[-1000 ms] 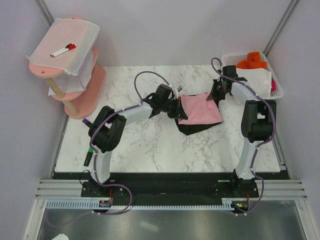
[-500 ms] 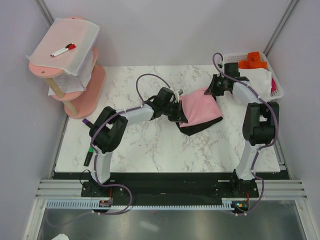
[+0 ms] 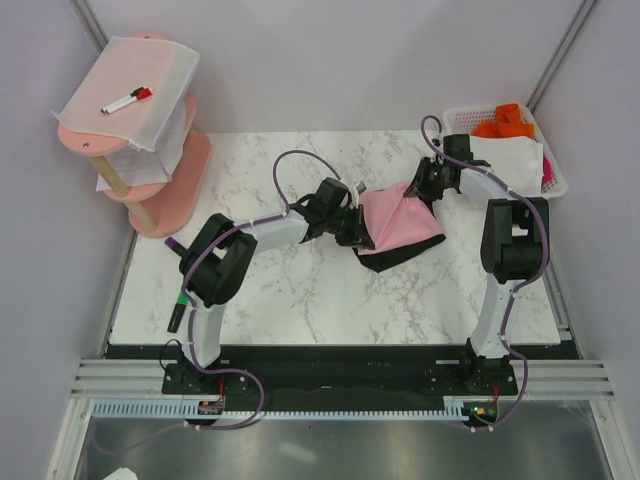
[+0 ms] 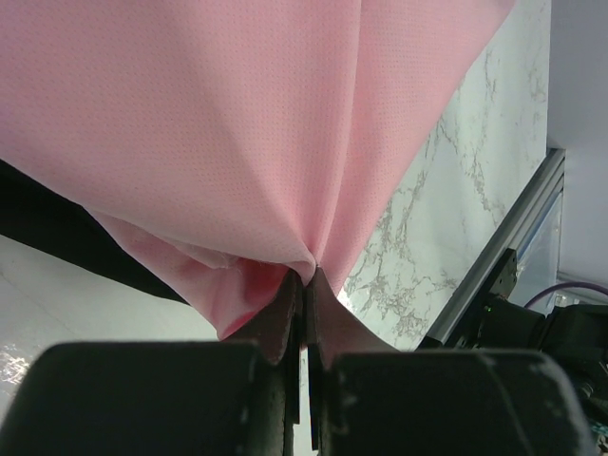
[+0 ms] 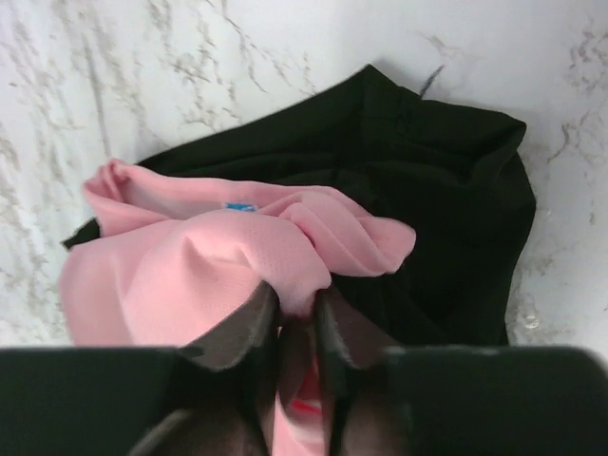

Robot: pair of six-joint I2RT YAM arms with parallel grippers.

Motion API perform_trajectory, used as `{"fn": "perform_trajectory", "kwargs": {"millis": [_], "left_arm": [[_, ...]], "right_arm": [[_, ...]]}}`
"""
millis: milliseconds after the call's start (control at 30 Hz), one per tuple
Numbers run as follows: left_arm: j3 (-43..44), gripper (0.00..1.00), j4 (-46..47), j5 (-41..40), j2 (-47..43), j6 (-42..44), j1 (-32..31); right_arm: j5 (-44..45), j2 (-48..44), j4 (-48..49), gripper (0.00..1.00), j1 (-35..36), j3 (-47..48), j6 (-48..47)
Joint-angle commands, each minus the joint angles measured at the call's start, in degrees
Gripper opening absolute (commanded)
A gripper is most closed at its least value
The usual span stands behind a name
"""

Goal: Fold and stack the t-shirts
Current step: Put the neatly folded tshirt into the corner of the board with the right arm

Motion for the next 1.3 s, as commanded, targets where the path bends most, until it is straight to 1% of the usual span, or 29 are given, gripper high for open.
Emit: {"fn": "perform_trajectory", "kwargs": {"millis": [0, 33, 67, 100, 133, 167, 200, 267, 300, 400, 500, 533, 567, 600, 633, 667, 700, 733, 800, 833, 900, 933, 967, 1033, 1133, 1267], "left_arm": [[-0.3, 0.02, -1.2, 0.2, -1.3, 0.5, -0.8], [-0.3, 0.02, -1.7, 0.2, -1.4, 0.8, -0.9], [-0.3, 0.05, -2.2, 0.1, -1.5, 1.3, -1.0], [-0.9, 0.22, -2.4, -0.7, -2.0, 1.6, -0.9], [-1.5, 0.33, -2.5, -1.7, -3.5, 1.9, -1.0], [-2.1, 0.46, -2.7, -3.0, -4.5, 2.5, -1.0], [-3.2, 0.71, -2.8, -5.5, -5.8, 3.0, -1.0], [-4.3, 0.95, -3.6, -7.9, -9.5, 4.6, -1.0], [-4.3, 1.0, -4.2, -10.5, -10.7, 5.3, -1.0], [-3.0, 1.0, -6.9, -15.3, -13.6, 7.9, -0.9], [-0.2, 1.0, -9.1, -17.2, -13.2, 10.1, -0.9], [0.7, 1.0, -9.3, -17.2, -12.8, 10.5, -0.8], [2.7, 1.0, -9.5, -17.0, -11.4, 10.8, -0.7], [3.8, 0.96, -9.6, -16.3, -10.6, 10.8, -0.6], [5.0, 0.85, -9.4, -15.4, -9.7, 10.8, -0.6], [7.5, 0.67, -9.2, -14.6, -8.5, 10.5, -0.5], [9.0, 0.17, -9.1, -12.5, -6.2, 10.3, -0.3], [10.5, 0.02, -8.9, -11.6, -4.8, 9.8, -0.2], [14.2, 0.02, -7.1, -8.6, -1.4, 8.6, 0.1], [15.1, 0.02, -6.1, -7.8, -0.2, 8.2, 0.2], [17.6, 0.02, -3.7, -5.0, 3.1, 6.3, 0.9], [18.8, 0.02, -2.9, -4.1, 4.2, 5.1, 1.5], [19.1, 0.02, -1.9, -2.2, 5.3, 4.4, 1.7], [19.8, 0.02, 0.1, -0.7, 8.2, 2.6, 2.7], [19.2, 0.02, 2.8, 0.5, 11.5, 0.5, 4.2], [19.2, 0.02, 3.3, -0.1, 14.1, 0.2, 5.8]], "right_arm": [[4.0, -0.8, 0.4, 0.53, -0.1, 0.5, -0.3], [5.2, -1.7, 0.4, 0.63, -0.1, 0.0, -0.3], [6.0, -2.8, 0.4, 0.71, -0.1, -0.4, -1.0], [8.1, -5.4, 0.4, 0.91, -0.1, -0.7, -1.3], [8.9, -6.9, 0.4, 0.98, -0.2, -1.6, -1.7], [9.6, -8.4, 0.7, 0.98, 0.0, -2.0, -2.3], [10.3, -11.3, 0.8, 0.98, 0.0, -2.5, -2.5], [11.1, -14.2, 2.3, 0.98, 0.0, -4.7, -2.5], [11.0, -16.8, 2.8, 0.98, 0.0, -5.4, -2.1], [8.9, -20.8, 4.7, 0.98, 0.3, -8.0, -1.8], [4.0, -23.2, 8.2, 0.98, 0.6, -11.1, -0.3], [2.4, -23.6, 9.6, 0.97, 0.7, -13.4, 0.1], [-1.2, -24.0, 12.3, 0.9, 1.0, -14.5, 0.4], [-2.3, -23.8, 13.4, 0.8, 1.1, -15.5, 1.1], [-4.2, -23.5, 15.0, 0.61, 1.1, -17.7, 2.4], [-6.8, -23.1, 17.5, 0.03, 1.1, -18.6, 3.3], [-7.5, -22.1, 18.4, 0.0, 1.1, -19.5, 4.4], [-9.2, -21.8, 22.7, 0.0, 1.1, -22.3, 7.5], [-14.0, -20.4, 28.8, 0.0, 1.1, -25.2, 10.7], [-15.6, -19.9, 35.5, 0.0, 1.0, -28.7, 15.0], [-18.2, -18.9, 40.1, 0.0, 1.1, -32.2, 17.7], [-19.1, -18.5, 45.0, 0.0, 1.2, -33.1, 20.4], [-19.8, -17.9, 46.7, 0.0, 1.2, -33.9, 21.3], [-20.8, -16.8, 48.9, 0.0, 1.2, -35.1, 22.3], [-19.6, -15.8, 49.0, 0.0, 1.2, -37.2, 21.4], [-17.4, -14.9, 46.3, 0.0, 1.1, -38.9, 18.9]]}}
